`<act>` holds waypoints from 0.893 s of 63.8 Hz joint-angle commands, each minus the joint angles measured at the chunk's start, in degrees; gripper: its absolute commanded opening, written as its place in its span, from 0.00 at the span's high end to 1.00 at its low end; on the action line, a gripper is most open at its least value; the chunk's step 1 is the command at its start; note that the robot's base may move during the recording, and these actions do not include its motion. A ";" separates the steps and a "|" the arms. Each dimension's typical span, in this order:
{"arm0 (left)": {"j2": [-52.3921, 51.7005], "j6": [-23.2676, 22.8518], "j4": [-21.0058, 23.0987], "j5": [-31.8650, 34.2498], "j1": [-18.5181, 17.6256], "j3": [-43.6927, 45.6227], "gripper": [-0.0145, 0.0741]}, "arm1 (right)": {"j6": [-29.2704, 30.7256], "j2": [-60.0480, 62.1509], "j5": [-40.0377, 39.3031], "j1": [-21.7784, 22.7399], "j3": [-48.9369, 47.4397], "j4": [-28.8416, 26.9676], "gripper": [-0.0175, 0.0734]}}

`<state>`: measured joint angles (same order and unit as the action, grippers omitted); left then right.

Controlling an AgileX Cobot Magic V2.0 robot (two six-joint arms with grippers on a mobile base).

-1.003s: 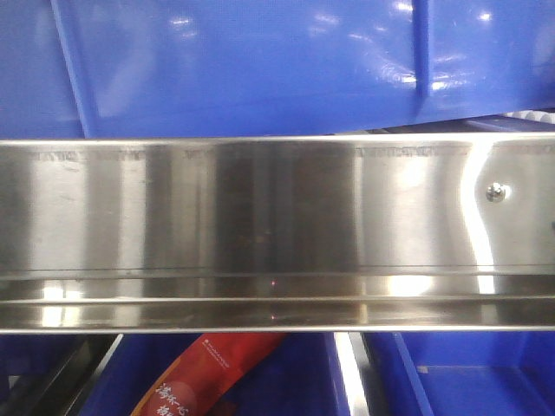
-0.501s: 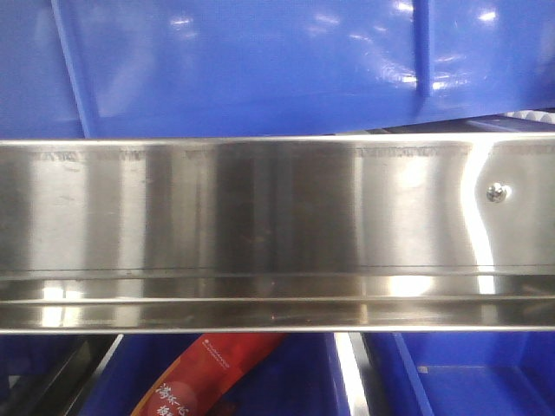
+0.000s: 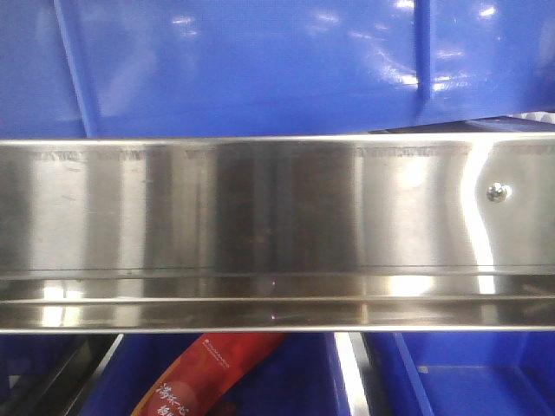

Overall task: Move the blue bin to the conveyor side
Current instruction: 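Lift the blue bin with both grippers and pull it off the rollers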

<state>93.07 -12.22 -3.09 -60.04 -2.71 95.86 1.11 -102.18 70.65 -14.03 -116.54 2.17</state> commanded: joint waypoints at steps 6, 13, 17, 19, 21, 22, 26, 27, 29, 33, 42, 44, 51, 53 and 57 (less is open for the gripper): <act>-0.17 -0.48 -0.11 0.32 0.24 0.36 0.85 | 0.60 0.16 -0.69 0.17 -0.42 1.61 0.88; -0.17 -0.48 0.11 0.42 0.12 0.36 0.85 | 0.60 0.16 -0.69 0.17 -0.42 2.00 0.89; -0.28 -0.48 0.22 0.42 -0.39 0.64 0.86 | 0.60 0.26 -0.69 0.17 -0.65 2.00 0.89; -0.28 -0.48 0.22 0.19 -0.77 1.17 0.86 | 0.60 0.41 -0.69 0.17 -0.91 2.00 0.89; -0.40 -0.48 -0.09 -0.11 -1.30 1.72 0.86 | 0.60 0.71 -0.69 0.17 -0.91 2.00 0.89; -0.41 -0.48 -0.20 -0.24 -1.55 2.07 0.86 | 0.60 0.87 -0.69 0.17 -1.05 2.00 0.89; -0.49 -0.48 -0.37 -0.93 -2.56 3.61 0.86 | 0.60 1.53 -0.69 0.17 -1.57 2.00 0.89; -0.49 -0.48 -0.37 -0.93 -2.69 4.01 0.86 | 0.60 1.90 -0.69 0.34 -1.56 2.00 0.89; -0.54 -0.48 -0.37 -1.05 -3.20 4.88 0.86 | 0.60 2.24 -0.69 0.31 -1.69 2.00 0.89; -0.64 -1.60 -0.37 -1.47 -3.93 6.84 0.86 | 0.60 3.49 -0.69 1.07 -1.69 1.69 0.90; -0.64 -1.98 -0.26 -3.91 -4.56 12.90 0.86 | 0.60 6.35 -0.69 3.88 -1.69 -1.20 0.90; -0.64 -1.98 -0.26 -4.82 -4.56 14.22 0.86 | 0.60 7.12 -0.69 4.94 -1.69 -2.17 0.90; -0.64 -1.98 -0.36 -7.16 -4.56 18.95 0.86 | 0.60 9.07 -0.69 7.57 -1.69 -4.24 0.90; -0.64 -1.98 -0.36 -7.58 -4.56 20.45 0.86 | 0.60 9.56 -0.69 8.04 -1.69 -4.27 0.90; -0.64 -1.98 -0.36 -8.68 -4.56 22.37 0.86 | 0.60 10.46 -0.69 8.59 -1.69 -4.39 0.90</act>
<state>93.89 -13.61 -2.86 -70.07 -7.28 114.46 1.11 -94.67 73.59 -6.83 -117.08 -2.51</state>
